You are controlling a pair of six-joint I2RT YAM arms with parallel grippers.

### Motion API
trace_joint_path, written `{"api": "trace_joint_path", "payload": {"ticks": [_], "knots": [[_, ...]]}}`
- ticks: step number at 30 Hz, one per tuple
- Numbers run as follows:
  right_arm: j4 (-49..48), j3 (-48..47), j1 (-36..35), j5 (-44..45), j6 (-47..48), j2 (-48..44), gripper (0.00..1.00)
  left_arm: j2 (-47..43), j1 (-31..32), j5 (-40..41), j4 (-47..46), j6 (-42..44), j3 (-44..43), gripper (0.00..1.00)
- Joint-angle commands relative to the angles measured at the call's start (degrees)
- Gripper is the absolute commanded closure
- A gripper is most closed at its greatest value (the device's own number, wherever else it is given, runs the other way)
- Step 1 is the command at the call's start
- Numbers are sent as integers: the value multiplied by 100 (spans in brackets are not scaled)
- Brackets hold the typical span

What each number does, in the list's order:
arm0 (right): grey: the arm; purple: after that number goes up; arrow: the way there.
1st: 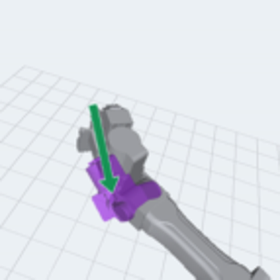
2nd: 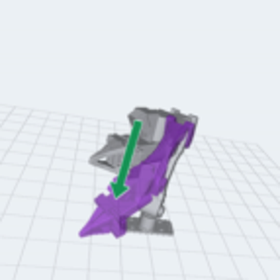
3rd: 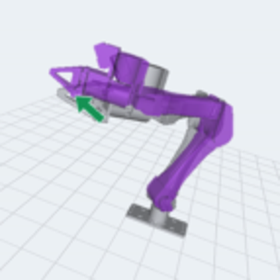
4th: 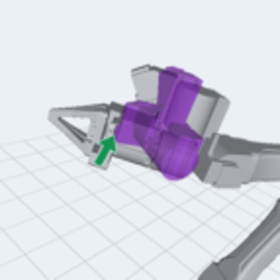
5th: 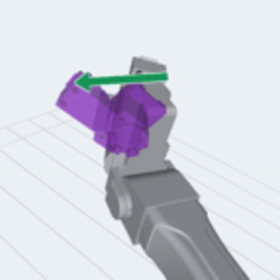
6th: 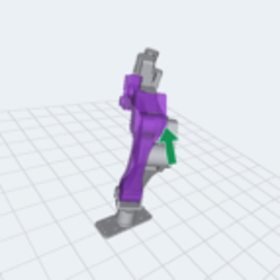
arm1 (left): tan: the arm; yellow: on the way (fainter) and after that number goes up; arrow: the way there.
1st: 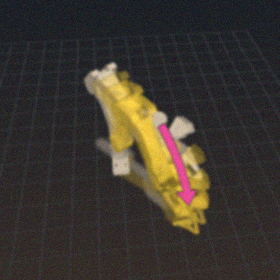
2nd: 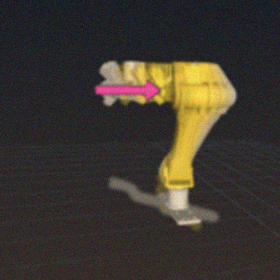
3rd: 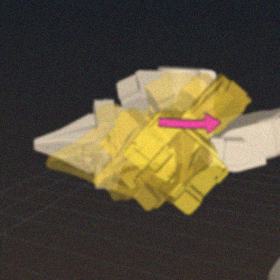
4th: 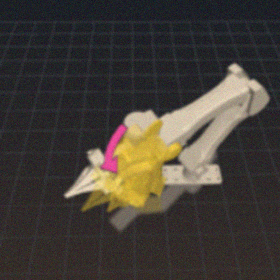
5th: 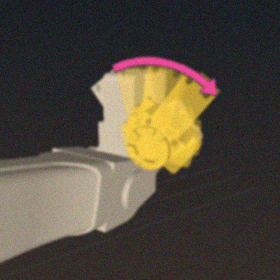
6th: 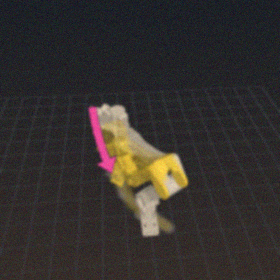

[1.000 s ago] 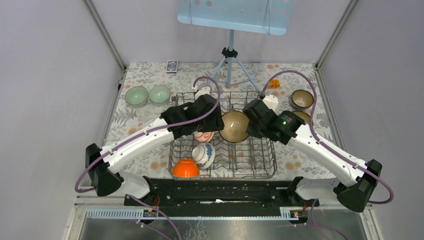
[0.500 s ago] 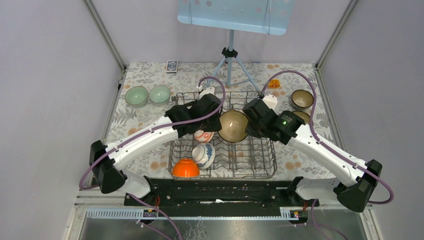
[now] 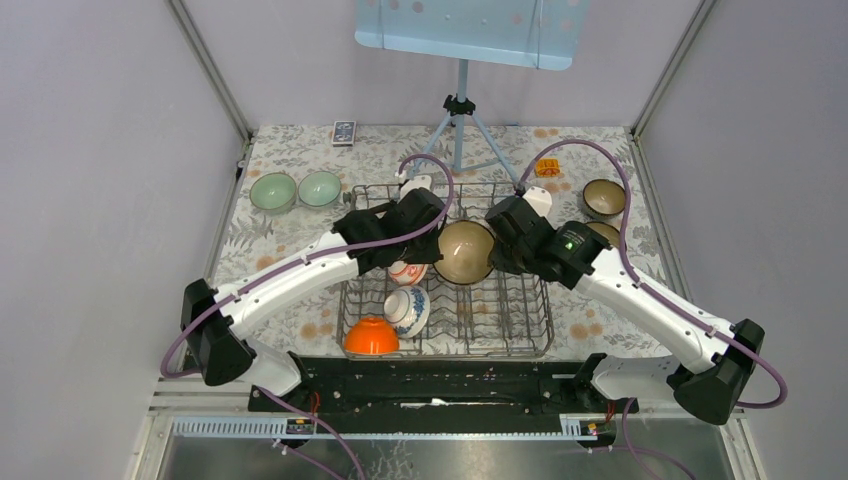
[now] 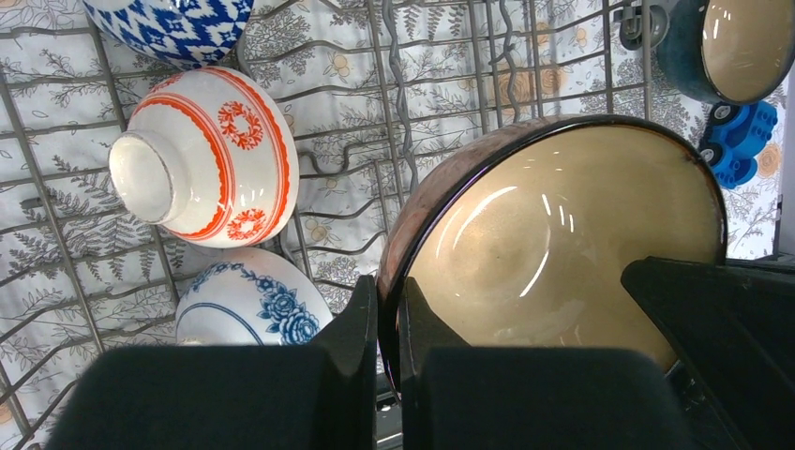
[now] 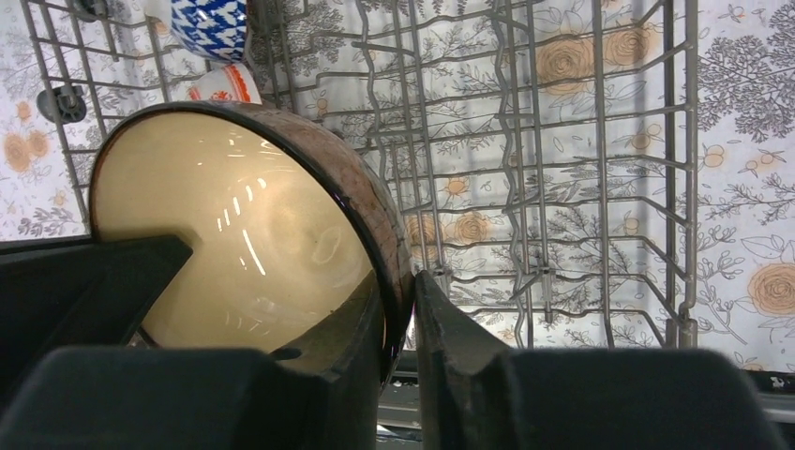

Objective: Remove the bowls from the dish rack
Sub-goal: Place the bowl at the center of the board.

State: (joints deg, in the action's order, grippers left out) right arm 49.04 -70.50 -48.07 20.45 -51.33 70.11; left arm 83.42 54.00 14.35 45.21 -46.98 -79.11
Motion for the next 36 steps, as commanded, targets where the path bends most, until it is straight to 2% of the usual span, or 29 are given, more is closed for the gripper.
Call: {"api": "trace_joint_path", "payload": {"ticks": [1,5,7,9,13,17,26,32,36], "knots": [[-719,-81,41,-204,223,-294,67,-314,-17,-53,-414,-89,-156,100],[-812,-260,40,-545,434,-352,28,-423,-21,-32,-394,-108,-225,100],[-778,-413,37,-664,537,-385,13,-476,-39,61,-331,-89,-309,100],[-738,-582,36,-759,716,-436,2,-528,-91,172,-195,-63,-444,100],[-487,-1108,38,-973,1324,-436,0,-704,-399,283,88,42,-734,100],[-402,-1347,38,-1143,1871,-552,0,-984,-1032,351,390,220,-937,100],[-1113,53,38,-1180,2255,-1222,0,-1716,-3239,186,786,487,-702,100],[-1512,675,38,-1342,2311,-1538,0,-2000,-4807,-100,756,420,-26,100],[-1708,1059,38,-1440,2305,-1836,0,-2158,-5697,-415,521,296,740,100]]}}
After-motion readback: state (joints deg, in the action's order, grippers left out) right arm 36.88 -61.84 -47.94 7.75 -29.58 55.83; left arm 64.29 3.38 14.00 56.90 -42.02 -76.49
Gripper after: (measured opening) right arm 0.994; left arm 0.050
